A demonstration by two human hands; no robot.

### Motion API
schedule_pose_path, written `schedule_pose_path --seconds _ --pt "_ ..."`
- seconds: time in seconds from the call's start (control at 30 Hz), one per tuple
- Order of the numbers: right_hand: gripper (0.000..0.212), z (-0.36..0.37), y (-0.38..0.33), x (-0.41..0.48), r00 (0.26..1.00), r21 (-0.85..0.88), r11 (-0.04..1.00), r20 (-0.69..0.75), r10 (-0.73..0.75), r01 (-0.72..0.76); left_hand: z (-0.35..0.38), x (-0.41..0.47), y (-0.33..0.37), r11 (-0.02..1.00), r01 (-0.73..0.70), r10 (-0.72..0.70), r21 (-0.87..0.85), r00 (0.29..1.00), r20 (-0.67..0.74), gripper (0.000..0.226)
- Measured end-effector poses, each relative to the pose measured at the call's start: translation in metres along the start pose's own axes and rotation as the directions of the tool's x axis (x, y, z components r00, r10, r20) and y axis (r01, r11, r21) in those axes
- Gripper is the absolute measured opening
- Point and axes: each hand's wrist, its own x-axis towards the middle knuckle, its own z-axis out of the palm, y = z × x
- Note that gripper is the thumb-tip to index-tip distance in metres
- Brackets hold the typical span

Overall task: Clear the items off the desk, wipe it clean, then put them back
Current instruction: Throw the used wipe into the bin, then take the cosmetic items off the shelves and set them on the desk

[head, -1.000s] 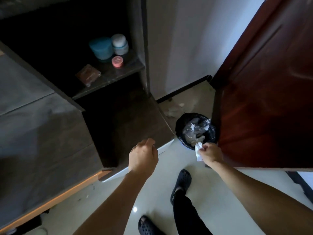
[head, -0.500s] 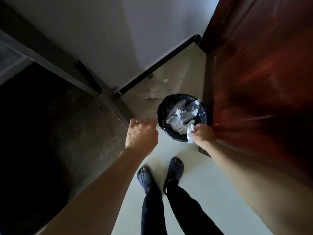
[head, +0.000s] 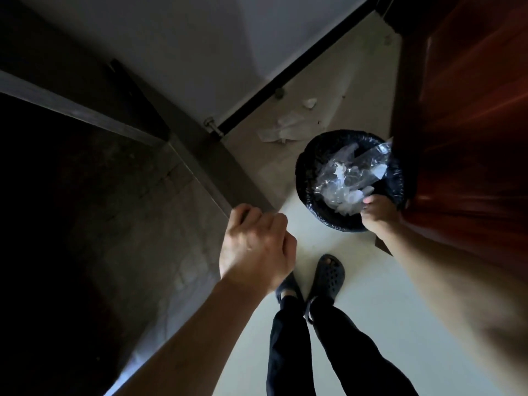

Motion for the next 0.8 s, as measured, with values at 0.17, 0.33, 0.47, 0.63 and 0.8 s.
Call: schedule_pose_path --seconds 0.17,0.33,0.47,0.63,0.8 --pt "0.019 -0.016 -0.006 -0.023 0.995 -0.041 0.995 -0.037 -0.089 0.088 -0.005 0.000 0.004 1.000 0.002 -0.001 -0.008 0.999 0.035 0.020" --pt "0.025 -0.049 -0.030 -0.071 0.951 -0.109 0.949 -0.062 -0.303 0.296 -0.019 -0.002 0.007 1.000 0.017 -0.016 -0.006 0.992 0.128 0.019" --pt "0.026 -0.081 -0.057 -0.125 0.869 -0.197 0.863 -0.086 -0.488 0.465 -0.065 -0.014 0.014 0.978 0.112 -0.089 -0.177 0.987 0.133 0.010" --pt "0.023 -0.118 -0.098 -0.198 0.808 -0.230 0.794 -0.051 -0.587 0.562 -0.153 -0.046 0.004 0.938 0.239 -0.237 -0.253 0.971 0.039 0.022" --pt "0.030 -0.141 -0.145 -0.270 0.735 -0.240 0.720 -0.038 -0.677 0.651 -0.232 -0.090 -0.021 0.918 0.295 -0.331 -0.265 0.938 -0.100 0.021"
